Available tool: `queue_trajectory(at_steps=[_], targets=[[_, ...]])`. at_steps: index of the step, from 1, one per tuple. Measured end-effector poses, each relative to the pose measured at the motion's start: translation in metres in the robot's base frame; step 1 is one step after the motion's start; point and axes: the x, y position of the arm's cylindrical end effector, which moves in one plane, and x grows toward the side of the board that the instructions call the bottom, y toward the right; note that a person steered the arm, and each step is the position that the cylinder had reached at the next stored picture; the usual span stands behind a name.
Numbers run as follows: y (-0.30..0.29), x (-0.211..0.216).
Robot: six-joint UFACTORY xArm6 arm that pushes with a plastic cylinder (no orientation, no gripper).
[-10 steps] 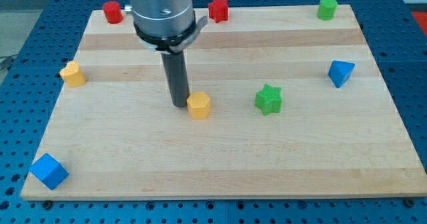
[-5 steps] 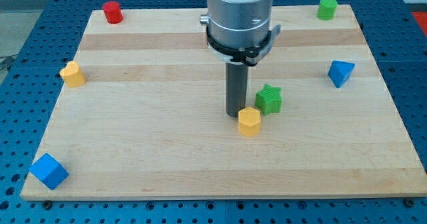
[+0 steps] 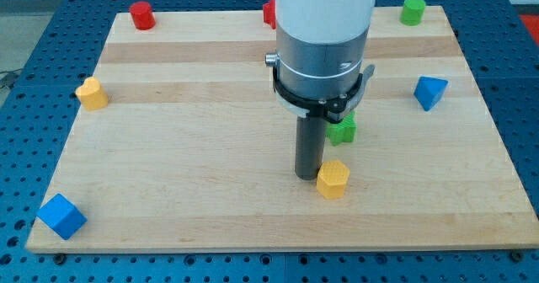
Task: Move the yellow hexagon towards bottom right side of the board
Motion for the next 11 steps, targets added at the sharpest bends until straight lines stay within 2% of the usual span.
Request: queue_trajectory(at_steps=[3, 9, 11], targets=[[0.015, 0.031], [0.16, 0.031], [0.166, 0.017]])
